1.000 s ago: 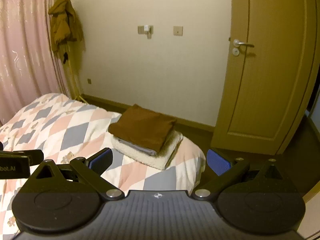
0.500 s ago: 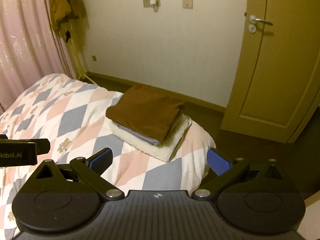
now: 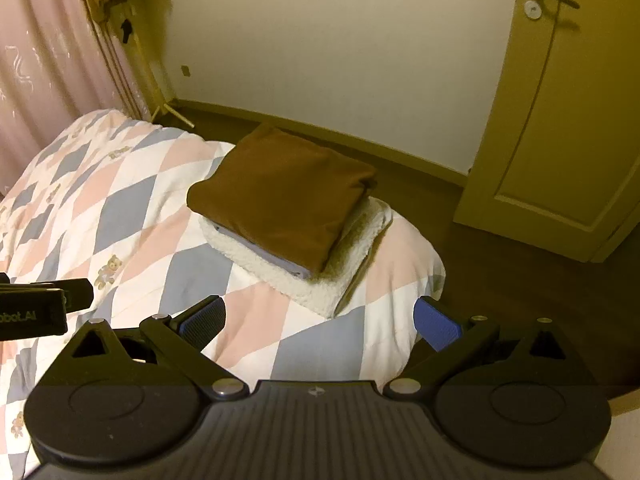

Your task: Fold clothes

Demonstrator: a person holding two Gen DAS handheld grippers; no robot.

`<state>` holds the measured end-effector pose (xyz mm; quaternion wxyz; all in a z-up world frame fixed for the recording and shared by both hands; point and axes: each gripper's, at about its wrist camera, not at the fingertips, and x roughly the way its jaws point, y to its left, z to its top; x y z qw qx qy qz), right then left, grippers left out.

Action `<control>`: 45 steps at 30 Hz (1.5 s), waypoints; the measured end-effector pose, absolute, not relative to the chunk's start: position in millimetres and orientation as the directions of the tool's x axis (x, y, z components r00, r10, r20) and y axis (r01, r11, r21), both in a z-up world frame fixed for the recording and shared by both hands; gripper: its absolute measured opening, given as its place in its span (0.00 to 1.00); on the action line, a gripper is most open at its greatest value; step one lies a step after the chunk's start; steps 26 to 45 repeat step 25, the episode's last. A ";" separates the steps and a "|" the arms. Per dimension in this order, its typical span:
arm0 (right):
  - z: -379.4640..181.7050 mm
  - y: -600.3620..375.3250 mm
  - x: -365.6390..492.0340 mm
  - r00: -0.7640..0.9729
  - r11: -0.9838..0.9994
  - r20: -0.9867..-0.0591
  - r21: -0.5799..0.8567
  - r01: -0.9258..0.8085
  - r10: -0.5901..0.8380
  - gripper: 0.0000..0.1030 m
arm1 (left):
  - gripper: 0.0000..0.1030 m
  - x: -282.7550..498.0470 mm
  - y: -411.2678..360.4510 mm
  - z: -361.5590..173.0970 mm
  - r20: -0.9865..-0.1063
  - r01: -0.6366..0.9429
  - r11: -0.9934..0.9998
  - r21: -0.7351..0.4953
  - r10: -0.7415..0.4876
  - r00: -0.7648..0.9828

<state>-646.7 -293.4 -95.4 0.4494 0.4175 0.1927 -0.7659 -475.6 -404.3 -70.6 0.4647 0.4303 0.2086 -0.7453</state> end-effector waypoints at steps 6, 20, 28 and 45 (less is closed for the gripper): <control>-104.1 -313.7 -664.5 -0.220 -0.500 -0.825 0.085 0.862 -0.521 1.00 | 0.99 -490.6 -421.6 -73.0 -0.840 0.884 -0.458 0.094 -0.513 -0.177; -118.6 -335.3 -699.3 -0.191 -0.487 -0.845 0.091 0.869 -0.500 1.00 | 0.99 -533.8 -438.1 -78.3 -0.848 0.875 -0.469 0.118 -0.507 -0.157; -119.8 -334.4 -706.5 -0.196 -0.489 -0.846 0.086 0.868 -0.496 1.00 | 0.99 -539.5 -434.0 -78.0 -0.847 0.875 -0.471 0.109 -0.505 -0.166; -119.8 -334.4 -706.5 -0.196 -0.489 -0.846 0.086 0.868 -0.496 1.00 | 0.99 -539.5 -434.0 -78.0 -0.847 0.875 -0.471 0.109 -0.505 -0.166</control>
